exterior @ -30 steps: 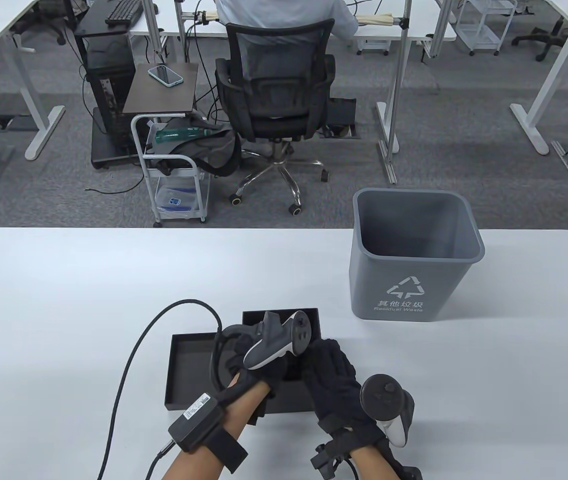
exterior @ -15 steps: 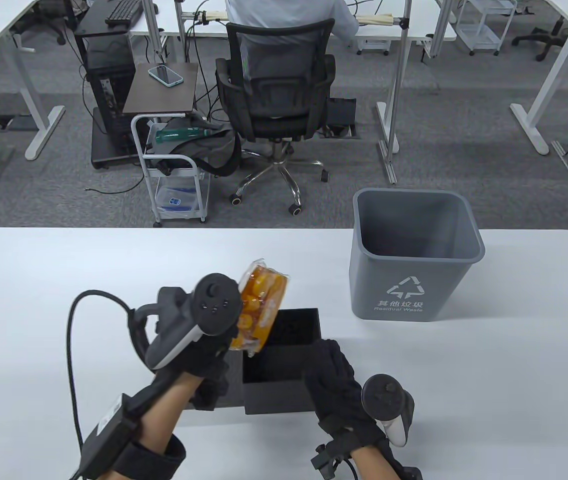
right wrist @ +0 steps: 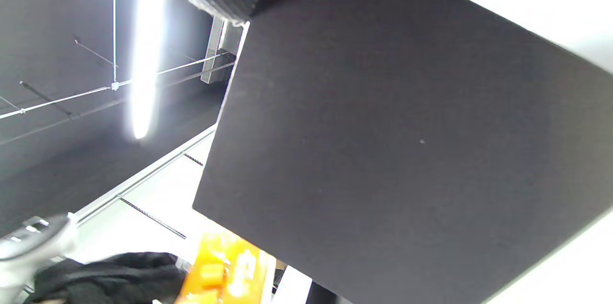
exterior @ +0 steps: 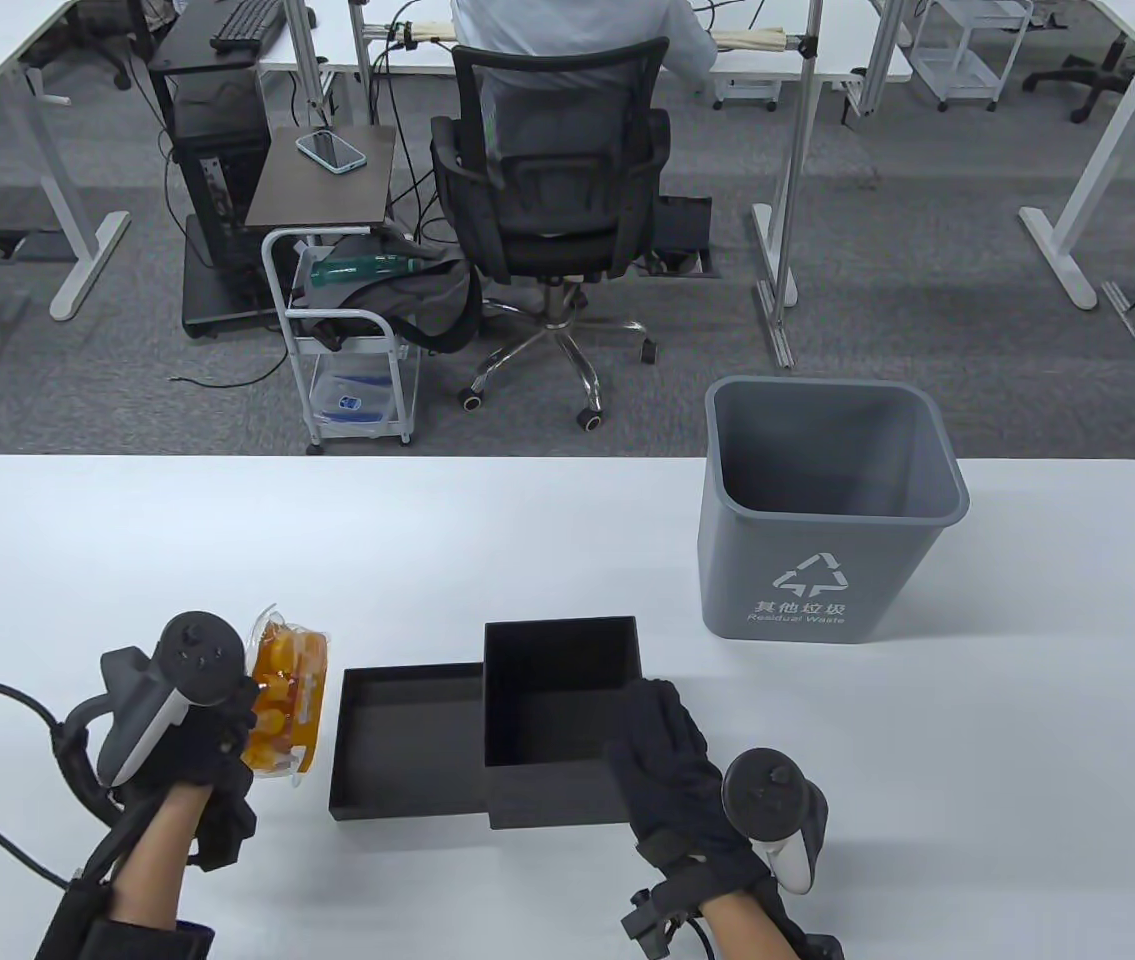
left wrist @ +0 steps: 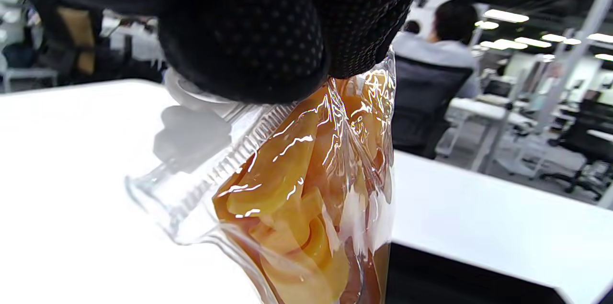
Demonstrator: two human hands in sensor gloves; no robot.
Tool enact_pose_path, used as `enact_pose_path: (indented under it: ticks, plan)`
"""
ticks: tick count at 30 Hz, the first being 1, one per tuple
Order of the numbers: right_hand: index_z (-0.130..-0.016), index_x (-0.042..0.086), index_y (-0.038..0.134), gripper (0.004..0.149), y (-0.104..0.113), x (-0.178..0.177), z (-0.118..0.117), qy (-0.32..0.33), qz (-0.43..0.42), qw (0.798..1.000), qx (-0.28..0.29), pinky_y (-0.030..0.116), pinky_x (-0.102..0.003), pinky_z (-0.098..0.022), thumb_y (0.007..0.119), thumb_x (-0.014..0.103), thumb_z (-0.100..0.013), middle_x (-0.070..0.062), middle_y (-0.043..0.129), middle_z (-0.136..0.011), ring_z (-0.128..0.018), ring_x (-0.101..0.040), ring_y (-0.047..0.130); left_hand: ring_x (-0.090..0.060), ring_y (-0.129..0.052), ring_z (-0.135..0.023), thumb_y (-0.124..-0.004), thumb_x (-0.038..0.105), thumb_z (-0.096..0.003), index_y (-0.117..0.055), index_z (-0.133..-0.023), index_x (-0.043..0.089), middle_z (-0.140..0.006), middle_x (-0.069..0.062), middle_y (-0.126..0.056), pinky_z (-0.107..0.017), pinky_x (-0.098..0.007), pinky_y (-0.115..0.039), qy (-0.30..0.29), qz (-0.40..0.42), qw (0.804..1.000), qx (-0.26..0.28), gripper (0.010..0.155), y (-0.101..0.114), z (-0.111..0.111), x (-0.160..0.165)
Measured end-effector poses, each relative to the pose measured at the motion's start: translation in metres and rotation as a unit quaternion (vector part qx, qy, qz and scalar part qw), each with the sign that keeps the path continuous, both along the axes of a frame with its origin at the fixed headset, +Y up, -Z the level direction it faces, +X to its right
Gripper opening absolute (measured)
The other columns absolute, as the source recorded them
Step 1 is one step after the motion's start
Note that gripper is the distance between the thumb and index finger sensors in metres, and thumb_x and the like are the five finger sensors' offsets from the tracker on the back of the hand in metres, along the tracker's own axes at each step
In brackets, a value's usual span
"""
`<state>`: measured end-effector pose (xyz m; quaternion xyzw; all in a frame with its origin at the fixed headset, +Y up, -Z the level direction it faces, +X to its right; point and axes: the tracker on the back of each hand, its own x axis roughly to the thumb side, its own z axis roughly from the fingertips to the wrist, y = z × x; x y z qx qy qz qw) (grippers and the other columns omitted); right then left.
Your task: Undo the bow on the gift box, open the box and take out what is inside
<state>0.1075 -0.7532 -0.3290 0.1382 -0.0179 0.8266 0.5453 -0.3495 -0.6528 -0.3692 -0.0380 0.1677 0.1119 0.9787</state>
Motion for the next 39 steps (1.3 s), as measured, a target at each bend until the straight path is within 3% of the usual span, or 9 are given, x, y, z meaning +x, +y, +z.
enact_pose_path:
  ticks: [10, 15, 18, 23, 27, 30, 33, 36, 39]
  plan:
    - [-0.119, 0.012, 0.033, 0.068, -0.002, 0.000, -0.001, 0.003, -0.006, 1.000, -0.002, 0.023, -0.064, -0.072, 0.062, 0.043, -0.065, -0.024, 0.024, -0.117, -0.103, -0.054, 0.028, -0.015, -0.104, -0.023, -0.086, 0.029, -0.0537, -0.090, -0.091, 0.011, -0.067, -0.011, -0.104, -0.018, -0.026, -0.090, 0.028, 0.125, 0.990, -0.059, 0.041, -0.074, -0.026, -0.045]
    - [-0.119, 0.012, 0.033, 0.068, -0.003, 0.000, -0.001, 0.003, -0.008, 1.000, -0.003, 0.022, -0.063, -0.072, 0.062, 0.043, -0.065, -0.024, 0.024, -0.117, -0.103, -0.054, 0.028, -0.016, -0.104, -0.025, -0.084, 0.029, -0.0543, -0.088, -0.093, 0.010, -0.070, -0.010, -0.104, -0.019, -0.027, -0.090, 0.046, 0.092, 0.990, -0.095, 0.043, -0.100, -0.036, -0.051]
    - [-0.119, 0.012, 0.033, 0.068, -0.003, 0.000, -0.001, 0.003, -0.008, 1.000, -0.003, 0.023, -0.063, -0.072, 0.062, 0.042, -0.065, -0.024, 0.025, -0.117, -0.103, -0.054, 0.028, -0.018, -0.103, -0.027, -0.082, 0.029, -0.0555, -0.085, -0.095, 0.009, -0.073, -0.010, -0.102, -0.021, -0.028, -0.089, 0.042, 0.101, 0.991, -0.079, 0.044, -0.115, -0.038, -0.053]
    - [-0.119, 0.012, 0.033, 0.068, -0.003, -0.001, -0.002, 0.003, -0.010, 1.000, -0.002, 0.023, -0.063, -0.072, 0.062, 0.043, -0.065, -0.024, 0.025, -0.117, -0.103, -0.054, 0.028, -0.019, -0.105, -0.032, -0.081, 0.025, -0.0566, -0.081, -0.099, 0.008, -0.083, -0.013, -0.099, -0.025, -0.029, -0.090, 0.042, 0.104, 0.992, -0.054, 0.046, -0.128, -0.032, -0.057]
    - [-0.119, 0.012, 0.033, 0.068, -0.004, -0.001, -0.002, 0.002, -0.011, 1.000, -0.001, 0.022, -0.063, -0.072, 0.062, 0.042, -0.065, -0.024, 0.024, -0.117, -0.103, -0.054, 0.028, -0.024, -0.106, -0.038, -0.079, 0.024, -0.0579, -0.075, -0.103, 0.005, -0.093, -0.019, -0.093, -0.028, -0.033, -0.092, 0.033, 0.136, 0.987, -0.076, 0.050, -0.120, -0.030, -0.057]
    - [-0.119, 0.012, 0.034, 0.068, -0.004, -0.001, -0.001, 0.000, -0.012, 1.000, 0.001, 0.022, -0.063, -0.072, 0.062, 0.042, -0.065, -0.024, 0.024, -0.117, -0.103, -0.054, 0.028, -0.032, -0.106, -0.047, -0.079, 0.023, -0.0582, -0.073, -0.106, 0.006, -0.098, -0.023, -0.088, -0.034, -0.039, -0.091, 0.044, 0.084, 0.992, -0.080, 0.051, -0.098, -0.027, -0.040]
    - [-0.118, 0.011, 0.034, 0.068, -0.004, -0.001, -0.001, -0.001, -0.013, 1.000, 0.003, 0.022, -0.063, -0.072, 0.062, 0.042, -0.065, -0.024, 0.024, -0.117, -0.103, -0.054, 0.028, -0.034, -0.103, -0.060, -0.080, 0.028, -0.0584, -0.068, -0.109, 0.011, -0.104, -0.020, -0.083, -0.044, -0.041, -0.090, -0.022, -0.031, 0.994, -0.101, 0.055, -0.073, -0.023, 0.002]
    - [-0.118, 0.011, 0.034, 0.068, -0.004, -0.001, -0.001, -0.002, -0.012, 1.000, 0.004, 0.022, -0.063, -0.072, 0.063, 0.042, -0.065, -0.024, 0.024, -0.117, -0.103, -0.054, 0.028, -0.037, -0.098, -0.076, -0.082, 0.034, -0.0577, -0.064, -0.112, 0.013, -0.108, -0.019, -0.078, -0.054, -0.045, -0.087, -0.141, -0.101, 0.983, -0.065, 0.061, -0.067, -0.006, 0.063]
    - [-0.118, 0.011, 0.034, 0.068, -0.004, -0.001, -0.001, -0.002, -0.012, 1.000, 0.004, 0.022, -0.063, -0.072, 0.063, 0.042, -0.065, -0.024, 0.024, -0.117, -0.103, -0.054, 0.028, -0.041, -0.086, -0.093, -0.085, 0.041, -0.0557, -0.060, -0.114, 0.016, -0.113, -0.017, -0.073, -0.065, -0.051, -0.079, -0.253, -0.161, 0.951, -0.071, 0.068, -0.082, 0.019, 0.123]
